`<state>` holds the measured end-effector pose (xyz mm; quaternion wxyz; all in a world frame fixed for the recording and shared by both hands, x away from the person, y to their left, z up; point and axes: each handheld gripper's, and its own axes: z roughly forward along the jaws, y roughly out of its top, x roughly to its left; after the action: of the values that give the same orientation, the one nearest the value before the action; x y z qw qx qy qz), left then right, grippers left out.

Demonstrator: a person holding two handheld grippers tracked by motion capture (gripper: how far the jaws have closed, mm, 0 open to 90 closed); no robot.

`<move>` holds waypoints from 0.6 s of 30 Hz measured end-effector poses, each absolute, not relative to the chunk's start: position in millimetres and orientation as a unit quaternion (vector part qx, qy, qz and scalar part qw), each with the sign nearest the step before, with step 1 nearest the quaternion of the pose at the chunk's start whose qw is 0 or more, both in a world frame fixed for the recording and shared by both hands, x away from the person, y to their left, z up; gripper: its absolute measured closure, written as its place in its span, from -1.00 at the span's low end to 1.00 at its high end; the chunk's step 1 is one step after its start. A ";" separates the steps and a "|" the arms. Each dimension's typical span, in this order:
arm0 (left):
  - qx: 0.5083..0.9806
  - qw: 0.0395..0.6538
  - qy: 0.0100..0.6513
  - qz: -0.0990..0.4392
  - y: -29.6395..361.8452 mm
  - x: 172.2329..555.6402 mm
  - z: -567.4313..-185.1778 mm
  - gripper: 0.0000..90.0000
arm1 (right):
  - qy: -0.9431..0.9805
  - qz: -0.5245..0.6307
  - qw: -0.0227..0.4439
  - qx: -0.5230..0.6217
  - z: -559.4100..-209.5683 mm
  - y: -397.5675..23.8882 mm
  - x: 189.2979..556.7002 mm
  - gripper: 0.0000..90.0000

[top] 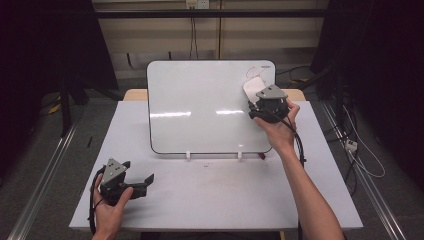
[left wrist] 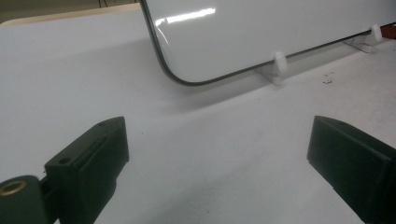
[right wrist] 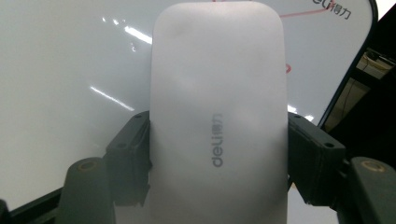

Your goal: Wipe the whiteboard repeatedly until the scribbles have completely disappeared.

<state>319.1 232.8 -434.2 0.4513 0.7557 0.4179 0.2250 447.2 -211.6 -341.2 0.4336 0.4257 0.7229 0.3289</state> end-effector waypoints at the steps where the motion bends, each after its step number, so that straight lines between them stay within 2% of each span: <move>1: 0.756 0.451 0.418 0.225 232.5 319.2 -434.3 -0.88 | 0.723 0.328 0.434 0.425 -341.3 -211.1 446.6 -0.30; 18: 0.760 0.449 0.413 0.223 229.6 319.7 -434.1 -0.88 | 0.757 0.319 0.435 0.368 -359.6 -170.2 434.4 -0.30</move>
<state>319.7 229.6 -434.1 0.4485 0.7603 0.4133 0.2234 434.4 -170.2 -359.6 0.4346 0.3682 0.7575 0.3190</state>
